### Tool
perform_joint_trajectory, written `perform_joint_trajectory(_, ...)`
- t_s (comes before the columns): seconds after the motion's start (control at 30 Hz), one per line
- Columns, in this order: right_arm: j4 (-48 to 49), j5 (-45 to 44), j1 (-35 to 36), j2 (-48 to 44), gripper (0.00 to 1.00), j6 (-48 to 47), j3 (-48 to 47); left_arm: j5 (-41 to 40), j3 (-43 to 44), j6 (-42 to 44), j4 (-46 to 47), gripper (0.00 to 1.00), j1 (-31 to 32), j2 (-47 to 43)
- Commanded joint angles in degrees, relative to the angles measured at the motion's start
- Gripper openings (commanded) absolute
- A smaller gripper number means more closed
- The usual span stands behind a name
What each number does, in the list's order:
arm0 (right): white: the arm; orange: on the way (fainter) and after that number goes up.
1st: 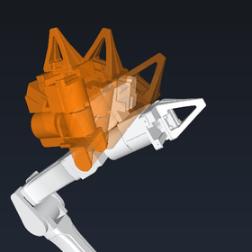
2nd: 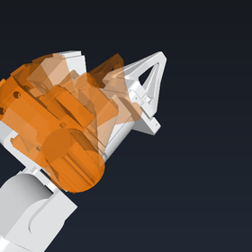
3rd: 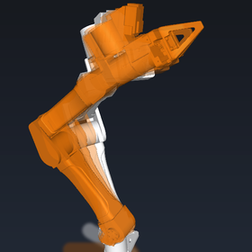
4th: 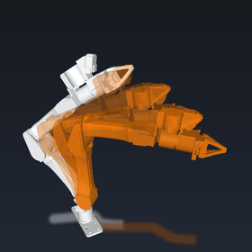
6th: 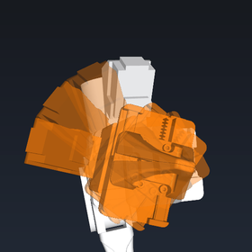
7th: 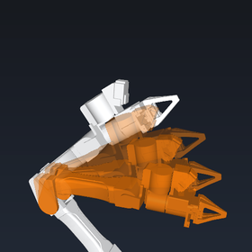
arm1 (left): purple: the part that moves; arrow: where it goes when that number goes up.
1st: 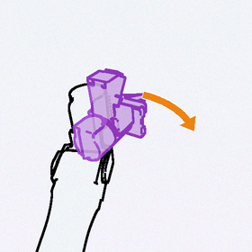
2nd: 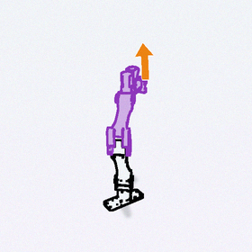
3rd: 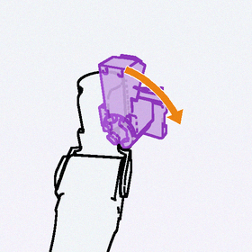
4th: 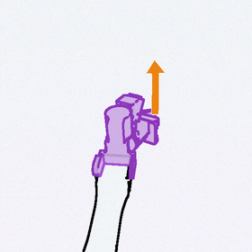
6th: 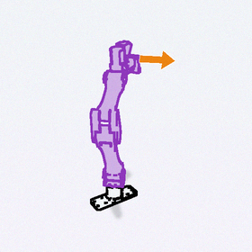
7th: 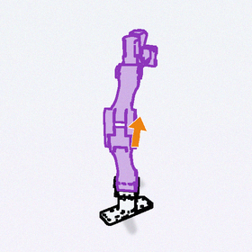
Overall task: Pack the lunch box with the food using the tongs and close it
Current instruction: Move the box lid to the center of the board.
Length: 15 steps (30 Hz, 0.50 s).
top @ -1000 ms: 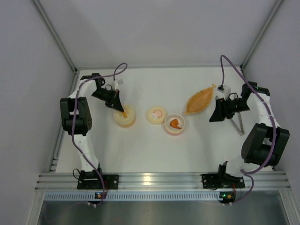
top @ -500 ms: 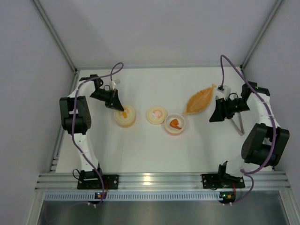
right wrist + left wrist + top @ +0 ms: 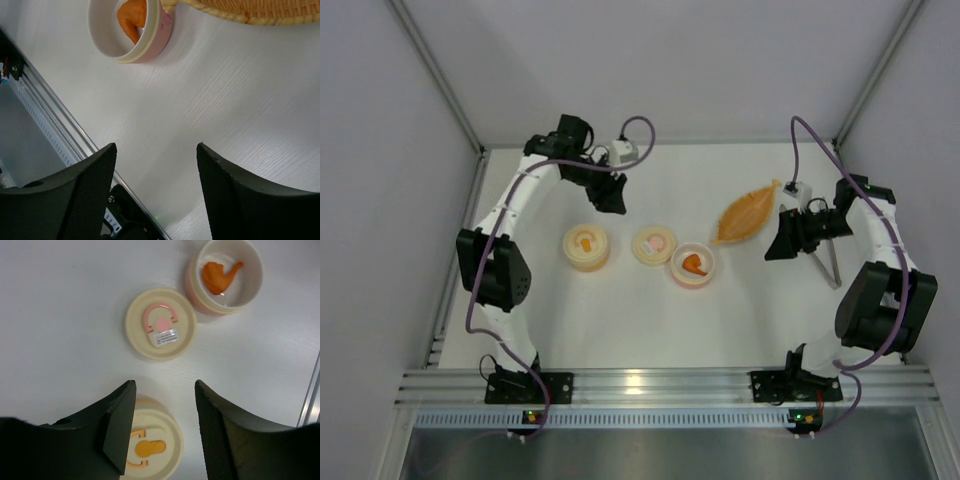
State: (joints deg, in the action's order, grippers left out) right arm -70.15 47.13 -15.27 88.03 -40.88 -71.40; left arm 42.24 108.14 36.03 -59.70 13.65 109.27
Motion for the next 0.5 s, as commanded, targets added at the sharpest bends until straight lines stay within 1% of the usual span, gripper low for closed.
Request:
perform_joint_trajectory(0.0, -0.8, 3.7, -0.5, 1.1, 0.66, -1.0, -3.2, 0.3, 0.9, 20.1, -9.0, 0.56, 5.5, 3.6)
perform_joint_trajectory(0.03, -1.0, 4.0, -0.5, 1.4, 0.68, -0.9, -3.4, 2.6, 2.1, 22.9, -9.6, 0.57, 6.3, 4.9)
perform_joint_trajectory(0.07, -1.1, 4.2, -0.5, 1.7, 0.72, -0.9, -3.6, 3.2, 2.9, 24.7, -9.2, 0.58, 6.9, 5.9)
perform_joint_trajectory(0.13, -2.0, 4.1, -0.5, 2.5, 0.77, -0.9, -4.5, 4.2, 5.4, 27.2, -8.8, 0.62, 9.1, 10.2)
perform_joint_trajectory(0.2, -2.1, 3.5, -0.6, 2.4, 0.83, -1.0, -4.8, 3.8, 11.1, 32.0, -11.1, 0.63, 11.3, 13.6)
perform_joint_trajectory(0.23, -1.9, 3.3, -0.6, 2.2, 0.84, -1.0, -4.6, 3.2, 13.0, 33.4, -13.7, 0.64, 12.0, 17.1)
perform_joint_trajectory(0.27, -1.8, 3.1, -0.6, 1.9, 0.86, -0.8, -4.5, 2.0, 16.5, 36.9, -15.2, 0.64, 12.6, 18.9)
perform_joint_trajectory(0.3, -1.7, 2.9, -0.6, 2.0, 0.86, -0.8, -4.3, 1.6, 18.1, 39.0, -16.5, 0.64, 13.7, 20.3)
perform_joint_trajectory(0.37, -1.9, 2.9, -0.6, 2.2, 0.87, -0.9, -4.3, 2.0, 20.0, 44.1, -19.7, 0.63, 14.6, 23.9)
perform_joint_trajectory(0.47, -2.4, 2.4, -0.8, 2.2, 0.88, -1.2, -4.3, 2.1, 20.5, 47.0, -20.0, 0.62, 15.1, 26.4)
